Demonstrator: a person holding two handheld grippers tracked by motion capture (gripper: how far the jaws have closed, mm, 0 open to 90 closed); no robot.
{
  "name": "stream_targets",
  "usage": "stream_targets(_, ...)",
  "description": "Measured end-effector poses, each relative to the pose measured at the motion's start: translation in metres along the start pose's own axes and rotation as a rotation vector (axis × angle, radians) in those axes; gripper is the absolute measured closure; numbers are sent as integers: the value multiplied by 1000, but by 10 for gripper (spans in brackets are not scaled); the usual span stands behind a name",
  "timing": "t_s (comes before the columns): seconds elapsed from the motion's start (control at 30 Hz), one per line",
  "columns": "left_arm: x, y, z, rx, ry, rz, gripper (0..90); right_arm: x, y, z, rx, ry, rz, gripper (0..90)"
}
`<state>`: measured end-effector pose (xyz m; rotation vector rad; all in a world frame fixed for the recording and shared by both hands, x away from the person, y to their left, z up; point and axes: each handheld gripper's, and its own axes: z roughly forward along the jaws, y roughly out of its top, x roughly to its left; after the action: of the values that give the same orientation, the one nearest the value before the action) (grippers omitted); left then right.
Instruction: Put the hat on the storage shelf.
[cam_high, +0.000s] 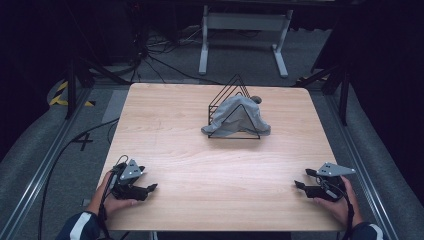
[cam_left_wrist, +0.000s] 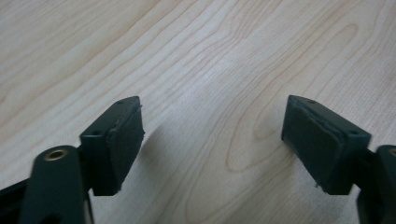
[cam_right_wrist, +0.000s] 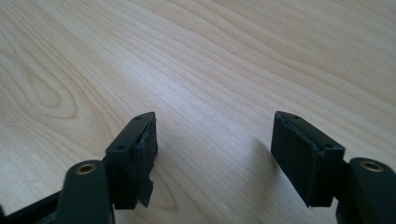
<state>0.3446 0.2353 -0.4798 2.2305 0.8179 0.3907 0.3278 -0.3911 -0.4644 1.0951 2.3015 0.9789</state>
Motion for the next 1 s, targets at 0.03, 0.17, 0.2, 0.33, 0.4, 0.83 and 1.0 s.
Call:
stream_targets(0.03, 0, -3, 0, -16, -9, -21, 196, -1, -3, -1, -8, 11, 20, 313)
stream_targets(0.17, 2, -7, -4, 1, -16, -48, 191, -2, -7, -3, -10, -12, 54, 263)
stream_targets(0.2, 2, -7, -4, 1, -16, -48, 187, -2, -7, -3, -10, -12, 54, 263)
stream_targets(0.33, 2, -7, -4, -4, -12, -51, 185, -2, -5, -2, -8, -19, 64, 247)
stream_targets(0.4, 2, -7, -3, -3, -7, -55, 177, -2, -6, -2, -6, -26, 63, 243)
stream_targets(0.83, 2, -7, -3, 3, -5, -62, 152, -2, -5, -2, -4, -32, 70, 231)
stream_targets(1.0, 2, -7, -3, 3, -5, -67, 151, -2, -6, -2, -3, -34, 71, 230)
